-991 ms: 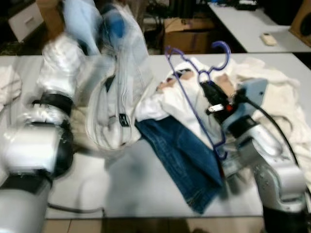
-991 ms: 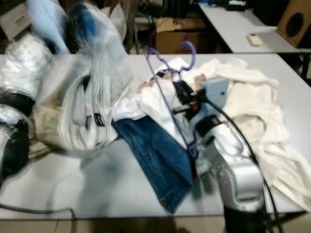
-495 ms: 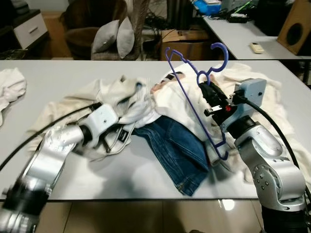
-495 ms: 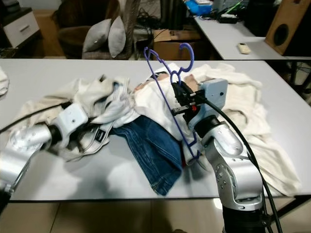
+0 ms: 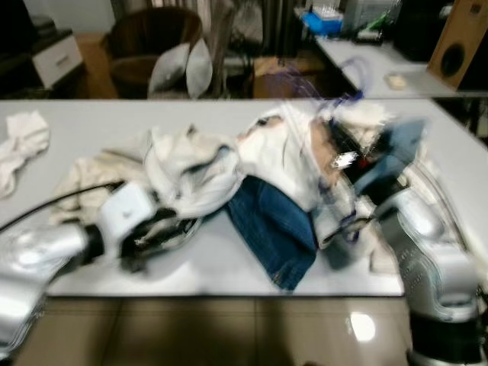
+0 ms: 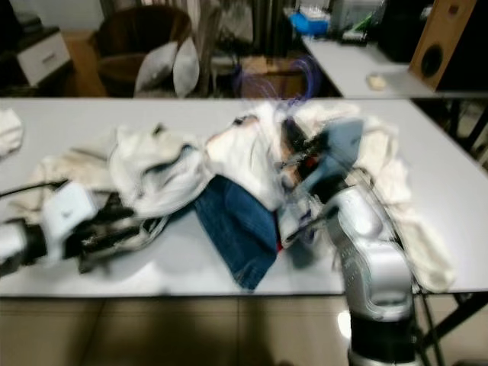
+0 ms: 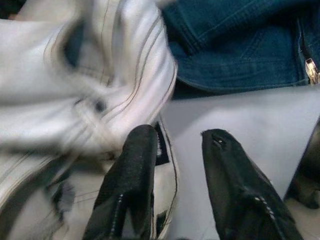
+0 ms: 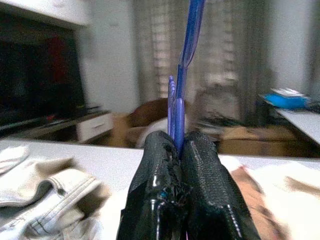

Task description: Hang hanger

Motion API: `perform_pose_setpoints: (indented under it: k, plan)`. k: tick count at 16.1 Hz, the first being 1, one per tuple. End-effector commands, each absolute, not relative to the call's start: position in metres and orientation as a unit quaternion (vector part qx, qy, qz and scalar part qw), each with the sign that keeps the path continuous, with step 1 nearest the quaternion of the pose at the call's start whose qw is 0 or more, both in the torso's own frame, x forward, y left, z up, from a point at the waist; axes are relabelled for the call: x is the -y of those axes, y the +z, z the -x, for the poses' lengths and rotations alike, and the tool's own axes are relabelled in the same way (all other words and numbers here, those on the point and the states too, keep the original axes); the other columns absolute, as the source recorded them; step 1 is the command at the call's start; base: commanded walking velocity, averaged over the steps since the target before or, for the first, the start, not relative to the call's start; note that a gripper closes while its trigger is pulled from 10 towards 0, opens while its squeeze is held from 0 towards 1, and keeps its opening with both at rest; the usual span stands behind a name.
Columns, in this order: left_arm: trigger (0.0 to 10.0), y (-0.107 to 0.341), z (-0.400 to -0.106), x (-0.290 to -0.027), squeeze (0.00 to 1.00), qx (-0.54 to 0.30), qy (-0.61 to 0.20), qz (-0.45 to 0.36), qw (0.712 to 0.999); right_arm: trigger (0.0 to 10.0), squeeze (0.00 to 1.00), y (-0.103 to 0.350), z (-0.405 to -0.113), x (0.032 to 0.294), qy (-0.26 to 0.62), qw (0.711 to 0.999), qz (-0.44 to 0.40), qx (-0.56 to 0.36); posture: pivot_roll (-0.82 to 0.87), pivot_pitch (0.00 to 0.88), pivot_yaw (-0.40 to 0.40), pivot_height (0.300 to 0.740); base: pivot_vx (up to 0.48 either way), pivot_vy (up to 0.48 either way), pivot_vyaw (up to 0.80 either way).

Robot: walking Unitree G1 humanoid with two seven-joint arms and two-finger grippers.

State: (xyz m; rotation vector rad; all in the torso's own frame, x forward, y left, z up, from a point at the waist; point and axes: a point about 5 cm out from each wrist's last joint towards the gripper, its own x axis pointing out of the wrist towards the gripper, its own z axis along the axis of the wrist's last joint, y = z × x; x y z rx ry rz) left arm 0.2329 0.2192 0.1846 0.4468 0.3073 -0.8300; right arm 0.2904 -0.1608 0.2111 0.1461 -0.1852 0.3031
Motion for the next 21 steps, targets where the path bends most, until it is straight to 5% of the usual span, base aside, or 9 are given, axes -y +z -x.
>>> perform_pose_setpoints:
  k: [1,7,8,10,11,12,13,17,21]
  plan:
    - [10.0,0.207,-0.230,-0.225,1.00,-0.105,-0.384,-0.177,0.900,10.0,0.00,0.218,-0.293,0.164,0.146,0.980,-0.085,0.107,-0.01,0.000,0.031,0.740,0.000,0.000,0.00]
    - [10.0,0.241,-0.222,-0.240,1.00,0.012,-0.283,-0.050,0.958,10.0,0.00,0.220,-0.288,0.146,0.194,0.971,-0.086,0.106,0.00,0.000,0.034,0.740,0.000,0.000,0.00]
    - [10.0,0.251,-0.235,-0.250,1.00,0.073,-0.179,0.008,0.981,10.0,0.00,0.217,-0.286,0.144,0.199,0.971,-0.087,0.099,0.00,0.000,0.033,0.740,0.000,0.000,0.00]
    - [10.0,0.246,-0.244,-0.256,1.00,0.062,-0.120,-0.002,0.991,10.0,0.00,0.217,-0.286,0.143,0.198,0.971,-0.088,0.097,0.00,0.000,0.031,0.740,0.000,0.000,0.00]
    - [10.0,0.225,-0.260,-0.267,0.82,0.017,-0.026,-0.063,0.998,10.0,0.00,0.217,-0.286,0.140,0.201,0.971,-0.091,0.097,-0.01,0.000,0.020,0.740,0.000,0.000,0.00]
    - [10.0,0.219,-0.269,-0.271,0.12,0.016,0.006,-0.081,0.997,10.0,0.00,0.217,-0.287,0.139,0.201,0.970,-0.092,0.097,0.00,0.000,0.013,0.740,0.000,0.000,0.00]
    - [10.0,0.215,-0.279,-0.276,0.00,0.020,0.031,-0.090,0.995,10.0,0.00,0.218,-0.289,0.138,0.200,0.970,-0.094,0.097,-0.01,0.000,0.003,0.740,0.000,0.000,0.00]
    - [10.0,0.177,-0.340,-0.307,0.00,-0.066,0.113,-0.175,0.976,10.0,0.00,0.225,-0.287,0.139,0.197,0.971,-0.085,0.101,-0.09,0.000,0.007,0.740,0.000,0.000,0.00]
    - [10.0,0.139,-0.363,-0.284,0.00,-0.149,0.074,-0.140,0.976,10.0,0.00,0.229,-0.274,0.155,0.173,0.979,-0.062,0.090,-0.20,0.019,0.019,0.740,0.000,0.000,0.00]
